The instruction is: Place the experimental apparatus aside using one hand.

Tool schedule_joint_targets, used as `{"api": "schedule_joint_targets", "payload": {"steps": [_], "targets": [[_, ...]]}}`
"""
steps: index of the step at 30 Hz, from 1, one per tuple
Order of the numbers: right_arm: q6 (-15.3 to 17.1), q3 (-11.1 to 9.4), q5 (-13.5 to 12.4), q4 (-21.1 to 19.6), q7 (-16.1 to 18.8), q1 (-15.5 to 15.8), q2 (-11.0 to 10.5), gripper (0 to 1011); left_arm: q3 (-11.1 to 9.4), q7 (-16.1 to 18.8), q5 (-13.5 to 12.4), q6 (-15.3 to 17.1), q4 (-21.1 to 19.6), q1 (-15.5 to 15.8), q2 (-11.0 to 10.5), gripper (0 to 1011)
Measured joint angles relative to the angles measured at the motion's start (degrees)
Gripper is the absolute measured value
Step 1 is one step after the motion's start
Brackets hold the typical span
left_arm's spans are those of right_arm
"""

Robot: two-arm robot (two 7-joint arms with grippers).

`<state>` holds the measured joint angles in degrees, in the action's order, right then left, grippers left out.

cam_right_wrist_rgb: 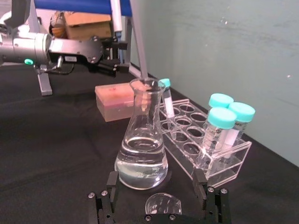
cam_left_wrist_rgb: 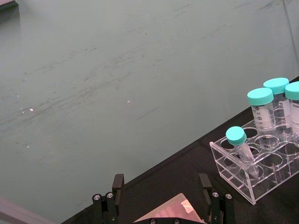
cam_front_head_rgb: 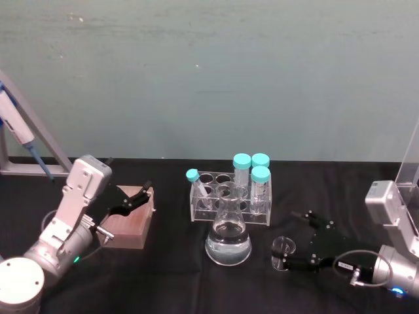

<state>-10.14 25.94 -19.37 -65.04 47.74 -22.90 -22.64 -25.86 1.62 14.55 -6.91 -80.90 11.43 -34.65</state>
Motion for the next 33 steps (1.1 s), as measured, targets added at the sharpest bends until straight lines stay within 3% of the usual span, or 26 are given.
{"api": "schedule_joint_targets", "payload": {"steps": [20,33], "targets": [[-2.7,5.0,1.6,9.5,-0.3,-6.0,2.2,1003,0.0,0.0,0.0,0.0,0.0,0.0,0.0,1000],[-2.9,6.4,1.0,13.7,-0.2,-8.4,3.1,1003,0.0,0.0,0.0,0.0,0.0,0.0,0.0,1000]]}}
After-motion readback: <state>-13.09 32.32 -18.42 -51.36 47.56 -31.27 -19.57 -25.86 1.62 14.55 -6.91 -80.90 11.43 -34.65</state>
